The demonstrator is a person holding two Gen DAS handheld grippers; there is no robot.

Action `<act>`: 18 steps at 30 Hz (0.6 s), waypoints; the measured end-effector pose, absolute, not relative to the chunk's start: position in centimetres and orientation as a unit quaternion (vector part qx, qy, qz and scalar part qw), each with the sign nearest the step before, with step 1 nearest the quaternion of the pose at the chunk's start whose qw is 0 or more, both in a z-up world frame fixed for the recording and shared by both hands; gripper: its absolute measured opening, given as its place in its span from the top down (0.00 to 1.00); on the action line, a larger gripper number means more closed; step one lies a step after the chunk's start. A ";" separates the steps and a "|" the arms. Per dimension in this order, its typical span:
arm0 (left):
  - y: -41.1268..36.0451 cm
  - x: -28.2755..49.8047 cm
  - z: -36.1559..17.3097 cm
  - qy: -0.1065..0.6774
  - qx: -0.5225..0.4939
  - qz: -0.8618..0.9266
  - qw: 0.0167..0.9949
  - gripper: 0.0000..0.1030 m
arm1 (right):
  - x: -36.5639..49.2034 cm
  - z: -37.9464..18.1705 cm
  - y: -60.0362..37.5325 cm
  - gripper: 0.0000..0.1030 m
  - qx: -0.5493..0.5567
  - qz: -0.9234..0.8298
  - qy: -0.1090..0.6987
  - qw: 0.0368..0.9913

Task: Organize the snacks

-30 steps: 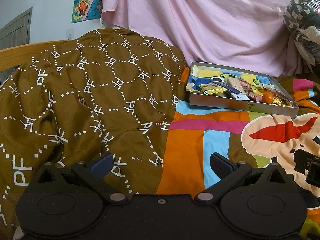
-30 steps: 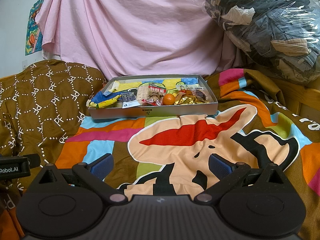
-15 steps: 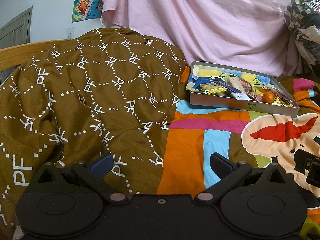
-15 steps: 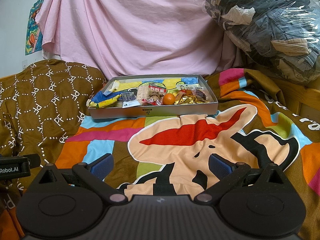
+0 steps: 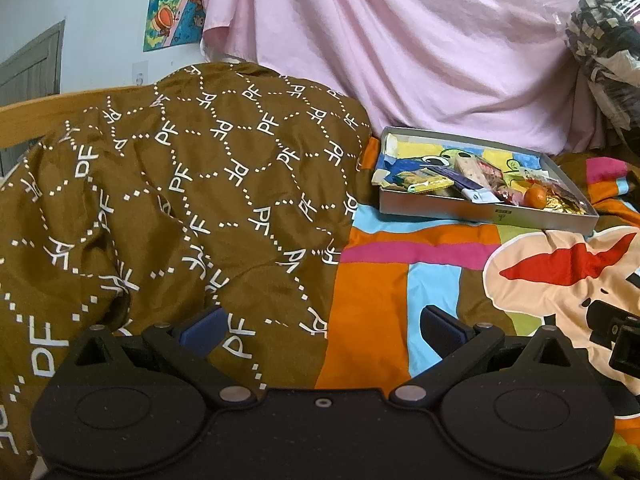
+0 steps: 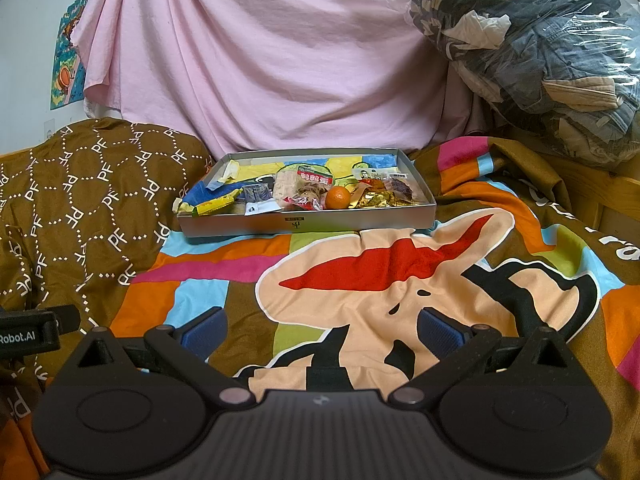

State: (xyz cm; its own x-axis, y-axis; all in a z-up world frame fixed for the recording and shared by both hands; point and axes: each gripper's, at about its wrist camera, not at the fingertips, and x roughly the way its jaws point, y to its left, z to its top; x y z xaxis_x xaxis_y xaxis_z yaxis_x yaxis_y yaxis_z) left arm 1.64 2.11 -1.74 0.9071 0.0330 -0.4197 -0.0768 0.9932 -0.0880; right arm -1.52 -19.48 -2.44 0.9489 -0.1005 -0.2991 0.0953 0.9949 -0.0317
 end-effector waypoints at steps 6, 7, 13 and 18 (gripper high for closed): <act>1.7 1.5 -1.5 0.212 -0.035 0.022 0.976 0.01 | -1.6 -2.5 -19.5 0.00 -0.009 -0.050 0.152 0.987; 1.6 1.4 -1.5 0.211 -0.033 0.022 0.977 0.01 | -1.5 -2.4 -19.5 0.00 -0.009 -0.050 0.152 0.987; 1.5 1.4 -1.4 0.212 -0.024 0.018 0.977 0.01 | -1.5 -2.4 -19.5 0.00 -0.009 -0.050 0.152 0.987; 1.4 1.4 -1.4 0.212 -0.022 0.020 0.977 0.01 | -1.5 -2.4 -19.5 0.00 -0.009 -0.050 0.152 0.987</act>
State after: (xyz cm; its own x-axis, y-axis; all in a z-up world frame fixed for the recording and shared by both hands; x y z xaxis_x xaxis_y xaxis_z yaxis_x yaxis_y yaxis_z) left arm 1.41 1.44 -1.43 0.9089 0.0301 -0.4159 -0.0492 0.9982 -0.0353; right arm -1.48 -19.47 -2.40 0.9486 -0.1007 -0.3000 0.0954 0.9949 -0.0322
